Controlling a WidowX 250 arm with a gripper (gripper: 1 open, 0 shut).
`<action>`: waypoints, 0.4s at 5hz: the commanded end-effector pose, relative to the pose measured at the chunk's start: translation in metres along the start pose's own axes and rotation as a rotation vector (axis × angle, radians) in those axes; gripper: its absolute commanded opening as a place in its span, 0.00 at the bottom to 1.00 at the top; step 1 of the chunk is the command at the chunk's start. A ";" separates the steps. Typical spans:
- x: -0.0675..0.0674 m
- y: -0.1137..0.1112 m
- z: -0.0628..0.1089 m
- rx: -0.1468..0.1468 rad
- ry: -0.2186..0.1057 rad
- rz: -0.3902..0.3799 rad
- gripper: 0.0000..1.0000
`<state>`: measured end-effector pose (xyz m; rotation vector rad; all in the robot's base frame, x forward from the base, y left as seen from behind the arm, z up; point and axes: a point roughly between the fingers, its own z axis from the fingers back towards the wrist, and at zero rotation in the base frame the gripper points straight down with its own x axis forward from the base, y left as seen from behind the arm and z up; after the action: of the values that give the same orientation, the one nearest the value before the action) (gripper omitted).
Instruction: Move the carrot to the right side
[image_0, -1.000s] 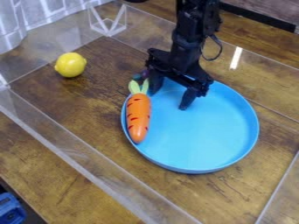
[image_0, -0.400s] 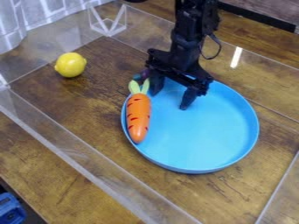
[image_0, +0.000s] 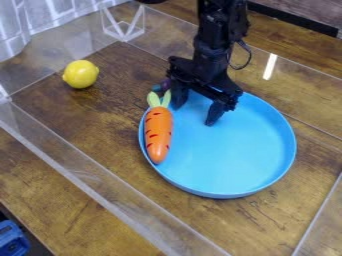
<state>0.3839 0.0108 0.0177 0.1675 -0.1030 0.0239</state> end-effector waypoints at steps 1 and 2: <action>-0.036 0.016 -0.022 0.018 0.097 -0.060 1.00; -0.036 0.027 -0.020 0.022 0.113 -0.038 1.00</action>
<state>0.3733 0.0214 0.0177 0.1740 -0.0949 0.0045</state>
